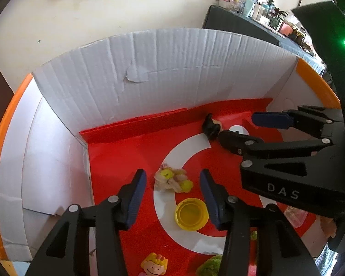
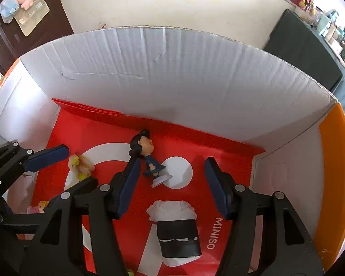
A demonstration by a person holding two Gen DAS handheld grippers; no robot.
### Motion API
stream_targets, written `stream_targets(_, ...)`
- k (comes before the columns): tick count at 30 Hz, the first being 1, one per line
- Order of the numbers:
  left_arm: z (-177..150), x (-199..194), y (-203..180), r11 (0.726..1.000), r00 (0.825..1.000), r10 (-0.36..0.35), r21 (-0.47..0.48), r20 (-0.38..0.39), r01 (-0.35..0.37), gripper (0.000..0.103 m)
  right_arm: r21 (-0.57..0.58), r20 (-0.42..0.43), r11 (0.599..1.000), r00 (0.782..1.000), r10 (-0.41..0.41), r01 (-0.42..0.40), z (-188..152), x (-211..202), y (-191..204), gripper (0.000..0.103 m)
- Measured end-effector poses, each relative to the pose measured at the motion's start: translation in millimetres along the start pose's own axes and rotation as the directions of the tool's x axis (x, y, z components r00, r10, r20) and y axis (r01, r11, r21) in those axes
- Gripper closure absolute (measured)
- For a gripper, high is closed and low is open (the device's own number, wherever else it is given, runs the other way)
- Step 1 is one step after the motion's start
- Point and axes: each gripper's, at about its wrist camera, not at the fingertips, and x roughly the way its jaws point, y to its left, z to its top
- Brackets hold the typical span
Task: Organize objects
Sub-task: 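Lower both figurines onto the red floor and open both grippers, then withdraw both grippers from the box back over the towel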
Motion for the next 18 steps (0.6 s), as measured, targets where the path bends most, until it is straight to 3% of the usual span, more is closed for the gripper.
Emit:
stream_targets(10,3,-2,-2,1.0,1.0,-0.009,-0.01,0.021,0.009,0.052,-0.004,0.013,1.0,1.0,0.0,0.0,-7,-16,-5,0.046)
stream_targets(12,0,-7,-3,1.0,0.999,-0.013,-0.011,0.029,0.013,0.052,-0.002,0.023,1.0,1.0,0.004,-0.004,-25,-24,-1,0.046)
stream_targets(18,-12,-32,-1,1.0,0.998,-0.014,-0.02,0.065,0.016,0.052,0.019,0.072,1.0,0.997,-0.004,0.002,-34,-60,-4,0.046)
